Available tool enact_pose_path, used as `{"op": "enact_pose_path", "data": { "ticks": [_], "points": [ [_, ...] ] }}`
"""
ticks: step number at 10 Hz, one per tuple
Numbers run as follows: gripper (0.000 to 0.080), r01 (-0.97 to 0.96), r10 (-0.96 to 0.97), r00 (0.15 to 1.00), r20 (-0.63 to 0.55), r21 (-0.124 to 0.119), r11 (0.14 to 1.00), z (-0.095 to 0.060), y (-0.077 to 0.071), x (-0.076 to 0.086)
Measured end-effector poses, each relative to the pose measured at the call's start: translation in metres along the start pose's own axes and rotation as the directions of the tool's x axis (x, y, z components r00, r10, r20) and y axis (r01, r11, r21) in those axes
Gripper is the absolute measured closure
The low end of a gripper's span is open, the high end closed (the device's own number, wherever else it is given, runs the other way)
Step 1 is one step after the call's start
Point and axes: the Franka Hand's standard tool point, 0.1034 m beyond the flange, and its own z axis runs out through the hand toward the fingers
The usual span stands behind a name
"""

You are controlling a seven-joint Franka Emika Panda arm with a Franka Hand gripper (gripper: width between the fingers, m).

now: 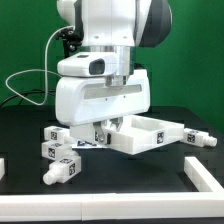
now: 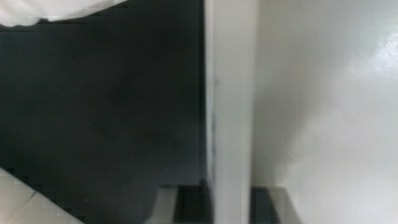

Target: Assemble one leg

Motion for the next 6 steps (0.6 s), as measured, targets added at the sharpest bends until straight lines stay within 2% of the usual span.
{"op": "enact_pose_path", "data": {
  "ticks": [1,3,4,6],
  "points": [
    [0.0745,-0.13,0.13,0.992,0.0,0.009,0.992,0.002,0.002,0.002],
    [0.0745,-0.499,0.498,0.867,0.035,0.043,0.866,0.0,0.012,0.027],
    [0.0745,-0.501,0.501,0.865,0.003,0.043,0.864,0.0,0.021,0.033],
    [0.0745,-0.488,0.488,0.873,-0.008,0.04,0.872,0.005,0.018,0.031]
  ]
}}
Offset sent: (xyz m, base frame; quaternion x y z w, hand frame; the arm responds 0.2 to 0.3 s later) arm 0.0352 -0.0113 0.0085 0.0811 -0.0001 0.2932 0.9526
